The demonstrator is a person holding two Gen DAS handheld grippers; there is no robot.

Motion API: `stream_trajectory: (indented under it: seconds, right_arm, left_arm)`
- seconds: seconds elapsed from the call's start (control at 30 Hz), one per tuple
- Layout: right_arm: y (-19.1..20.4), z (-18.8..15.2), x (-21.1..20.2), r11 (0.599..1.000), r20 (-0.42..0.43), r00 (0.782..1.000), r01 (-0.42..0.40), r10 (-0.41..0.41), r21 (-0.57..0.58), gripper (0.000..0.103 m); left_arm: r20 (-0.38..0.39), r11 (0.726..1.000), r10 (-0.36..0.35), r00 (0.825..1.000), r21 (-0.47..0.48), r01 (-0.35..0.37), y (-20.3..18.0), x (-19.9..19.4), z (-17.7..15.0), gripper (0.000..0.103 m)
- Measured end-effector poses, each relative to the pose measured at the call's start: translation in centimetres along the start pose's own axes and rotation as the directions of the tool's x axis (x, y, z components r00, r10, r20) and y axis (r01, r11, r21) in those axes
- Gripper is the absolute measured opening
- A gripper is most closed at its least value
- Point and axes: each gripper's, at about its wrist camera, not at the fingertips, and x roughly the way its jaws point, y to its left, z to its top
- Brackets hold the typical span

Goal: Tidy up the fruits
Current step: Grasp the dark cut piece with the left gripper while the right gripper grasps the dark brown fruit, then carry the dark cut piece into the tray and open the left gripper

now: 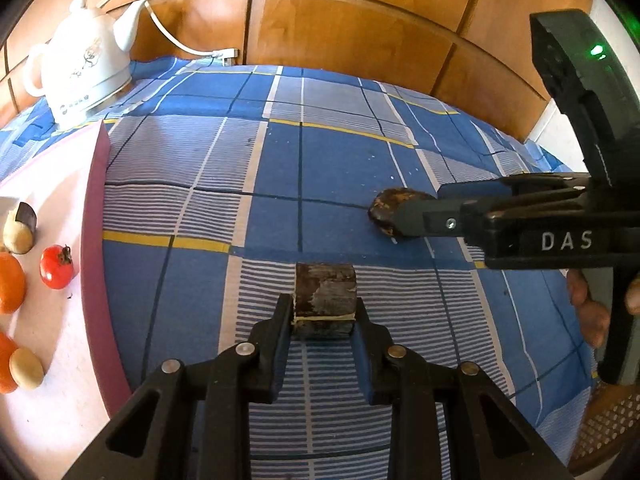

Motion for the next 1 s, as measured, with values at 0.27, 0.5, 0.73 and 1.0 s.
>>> stream_trajectory:
  seconds: [0.27, 0.5, 0.73, 1.0]
  right_arm:
    - [0.6, 0.2, 1.3, 1.0, 0.001, 1.0, 0.01, -0.01, -0.023, 0.063]
    - [0.4, 0.1, 1.7, 1.0, -0.011, 1.0, 0.005, -0.005, 0.004, 0.052]
    - [0.3, 0.1, 1.6, 1.0, -0.01, 1.0, 0.002, -0.002, 0.013, 0.052]
    - [0.7, 0.1, 1.6, 1.0, -0.006, 1.0, 0.023, -0.023, -0.015, 0.052]
  left_arm:
    - [0.021, 1.0, 0.013, 1.0, 0.014, -0.013, -0.2, 0.0, -0.3, 0.029]
    - [0.034, 1.0, 0.016, 0.999, 0.021, -0.017, -0.3, -0.1, -0.5, 0.029]
    - [0.037, 0.999, 0.018, 0.999, 0.026, -0.019, -0.3, -0.1, -0.6, 0.029]
    - [0.024, 0.999, 0.024, 0.999, 0.038, -0.025, -0.5, 0.0, -0.3, 0.027]
